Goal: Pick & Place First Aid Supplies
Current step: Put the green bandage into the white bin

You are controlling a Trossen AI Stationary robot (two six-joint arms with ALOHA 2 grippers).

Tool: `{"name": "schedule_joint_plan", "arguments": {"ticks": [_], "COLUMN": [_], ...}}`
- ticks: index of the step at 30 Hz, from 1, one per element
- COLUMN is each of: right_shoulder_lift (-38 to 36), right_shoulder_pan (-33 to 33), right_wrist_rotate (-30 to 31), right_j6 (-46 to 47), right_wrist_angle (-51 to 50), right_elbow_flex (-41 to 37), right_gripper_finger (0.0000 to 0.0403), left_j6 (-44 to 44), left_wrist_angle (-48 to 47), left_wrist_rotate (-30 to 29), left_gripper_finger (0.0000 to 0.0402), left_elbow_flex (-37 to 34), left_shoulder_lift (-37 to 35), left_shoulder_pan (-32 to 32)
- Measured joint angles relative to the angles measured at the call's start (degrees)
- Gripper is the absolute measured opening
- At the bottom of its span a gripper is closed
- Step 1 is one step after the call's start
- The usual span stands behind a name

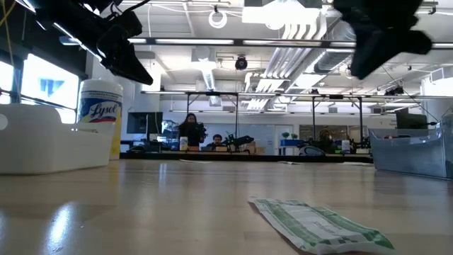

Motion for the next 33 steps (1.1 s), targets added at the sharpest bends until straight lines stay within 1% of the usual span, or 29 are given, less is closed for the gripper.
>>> {"name": "schedule_joint_plan", "arguments": {"ticks": [3, 6, 11, 14, 20, 24, 28, 33], "right_shoulder_lift": [2.87, 6.21, 12.34, 16.73, 27.04, 32.30, 34.07, 34.06], "right_shoulder_pan": [-4.64, -10.96, -22.76, -29.61, -40.02, -45.08, -47.75, -48.21], "right_wrist_rotate": [0.96, 0.54, -2.90, -5.15, -4.91, -4.95, -4.46, -5.02], "right_j6": [-7.60, -15.93, -31.80, -37.53, -43.80, -43.71, -43.19, -44.49], "right_wrist_angle": [6.89, 14.32, 24.28, 30.52, 42.43, 45.28, 45.24, 45.39], "right_elbow_flex": [-1.01, -2.28, -2.64, -2.64, -2.64, -2.64, -2.64, -2.64], "right_gripper_finger": [0.0074, 0.0074, 0.0074, 0.0074, 0.0074, 0.0074, 0.0074, 0.0074], "left_j6": [-0.08, -0.09, -0.08, -0.07, -0.03, 0.00, 0.48, 1.96], "left_wrist_angle": [0.09, 0.50, 0.41, 0.37, 0.27, 0.22, 0.17, 0.48], "left_wrist_rotate": [2.61, 4.81, 5.25, 5.59, 5.57, 5.56, 5.49, 5.37], "left_gripper_finger": [0.0117, 0.0117, 0.0117, 0.0117, 0.0117, 0.0117, 0.0117, 0.0117], "left_elbow_flex": [0.01, 0.02, 0.02, 0.02, 0.02, 0.02, 0.02, 0.02], "left_shoulder_lift": [0.00, 0.00, 0.00, 0.00, 0.00, 0.00, 0.00, 0.00], "left_shoulder_pan": [0.02, 0.01, 0.00, 0.02, 0.02, 0.00, 0.01, 0.02]}}
